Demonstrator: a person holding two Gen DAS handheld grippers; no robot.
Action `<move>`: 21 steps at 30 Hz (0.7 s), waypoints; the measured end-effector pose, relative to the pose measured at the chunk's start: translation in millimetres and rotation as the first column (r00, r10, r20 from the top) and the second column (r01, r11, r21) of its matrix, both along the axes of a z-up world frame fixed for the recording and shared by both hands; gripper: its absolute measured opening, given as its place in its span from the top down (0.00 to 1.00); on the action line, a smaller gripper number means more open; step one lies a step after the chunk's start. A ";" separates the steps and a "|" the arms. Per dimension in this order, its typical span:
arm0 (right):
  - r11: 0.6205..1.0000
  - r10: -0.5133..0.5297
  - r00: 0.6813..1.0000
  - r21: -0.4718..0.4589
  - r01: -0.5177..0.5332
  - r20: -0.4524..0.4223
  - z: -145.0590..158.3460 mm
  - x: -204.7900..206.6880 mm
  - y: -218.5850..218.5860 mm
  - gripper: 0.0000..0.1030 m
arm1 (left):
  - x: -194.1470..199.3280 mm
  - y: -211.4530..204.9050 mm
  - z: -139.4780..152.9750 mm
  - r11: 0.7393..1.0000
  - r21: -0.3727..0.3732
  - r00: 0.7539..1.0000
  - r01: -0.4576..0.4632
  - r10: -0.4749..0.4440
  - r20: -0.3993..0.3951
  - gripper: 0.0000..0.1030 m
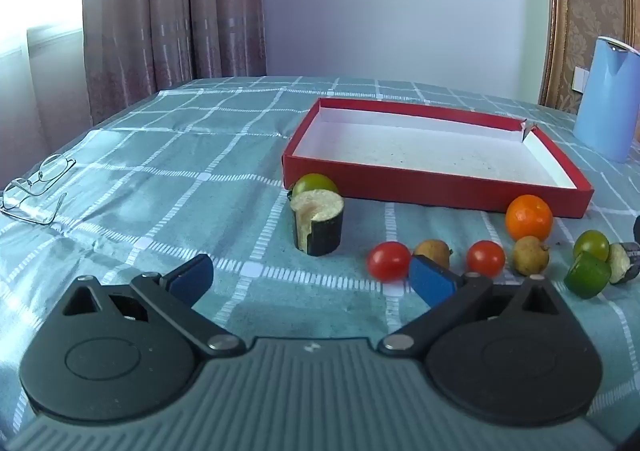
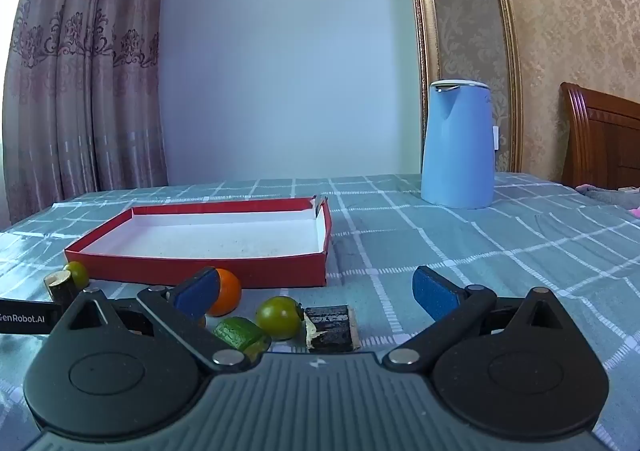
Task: Organize fruits
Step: 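Move the right gripper toward the green cucumber chunk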
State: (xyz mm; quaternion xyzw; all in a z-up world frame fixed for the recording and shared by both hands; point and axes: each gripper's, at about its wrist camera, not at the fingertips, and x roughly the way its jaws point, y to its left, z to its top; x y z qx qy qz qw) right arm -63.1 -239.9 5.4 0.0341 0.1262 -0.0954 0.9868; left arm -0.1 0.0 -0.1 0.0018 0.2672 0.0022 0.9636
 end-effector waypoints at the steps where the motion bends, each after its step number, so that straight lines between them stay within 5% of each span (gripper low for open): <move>1: 1.000 0.001 1.000 -0.007 -0.001 0.004 -1.2 0.4 0.5 0.00 | -0.1 0.5 0.0 1.000 -0.002 1.000 0.002 -0.002 -0.002 0.00; 21: 0.997 0.014 0.999 0.080 -0.017 0.032 -2.8 -5.1 -12.6 0.00 | 1.4 7.1 -8.0 0.998 -0.060 1.000 0.024 -0.024 -0.005 0.00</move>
